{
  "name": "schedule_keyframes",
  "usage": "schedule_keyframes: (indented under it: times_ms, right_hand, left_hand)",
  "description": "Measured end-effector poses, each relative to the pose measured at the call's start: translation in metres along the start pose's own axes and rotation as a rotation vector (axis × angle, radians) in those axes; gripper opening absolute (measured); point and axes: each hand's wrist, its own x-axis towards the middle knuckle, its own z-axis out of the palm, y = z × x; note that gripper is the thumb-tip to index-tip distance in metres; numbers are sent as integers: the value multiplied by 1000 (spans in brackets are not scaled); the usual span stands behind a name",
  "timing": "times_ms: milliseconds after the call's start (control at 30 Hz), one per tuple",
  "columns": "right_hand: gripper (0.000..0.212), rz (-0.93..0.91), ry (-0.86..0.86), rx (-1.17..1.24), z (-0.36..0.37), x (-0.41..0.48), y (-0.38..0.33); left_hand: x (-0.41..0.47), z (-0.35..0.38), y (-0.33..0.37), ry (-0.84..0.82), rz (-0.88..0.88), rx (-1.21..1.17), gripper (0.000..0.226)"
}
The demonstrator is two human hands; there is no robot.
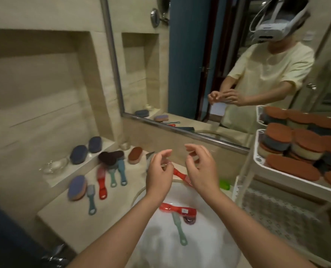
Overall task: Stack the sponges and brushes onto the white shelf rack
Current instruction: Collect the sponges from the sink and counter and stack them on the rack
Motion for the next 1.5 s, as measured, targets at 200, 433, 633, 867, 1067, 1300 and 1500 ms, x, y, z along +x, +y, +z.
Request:
schedule_keyframes:
  times_ms: [200, 433, 633, 867, 1067, 1300, 1500]
  right_hand:
    - [34, 48, -208, 6, 80, 0, -13]
    - [36, 157, -423, 43, 192, -11, -24]
    - [39, 318, -654, 46, 289, -20, -31]
    - [46, 482, -851, 116, 373, -24, -38]
    - [41, 623, -902, 177, 415, -24, -35]
    - [55, 819, -942, 274, 438, -23, -28]
    - [43, 911, -801, 425, 432, -12, -35]
  left_hand:
    - [17, -72, -44, 96, -80, 98, 35]
    - [46, -161, -104, 166, -199, 262, 39]
    - [64, -241, -162, 177, -383, 372, 28]
    - [86, -295, -206, 44, -587, 461, 49]
    - [102, -309, -229, -37, -676, 468, 55]
    - [116, -313, -249, -75, -738, 385, 50]
    - [128, -304, -253, 206, -783, 208, 29]
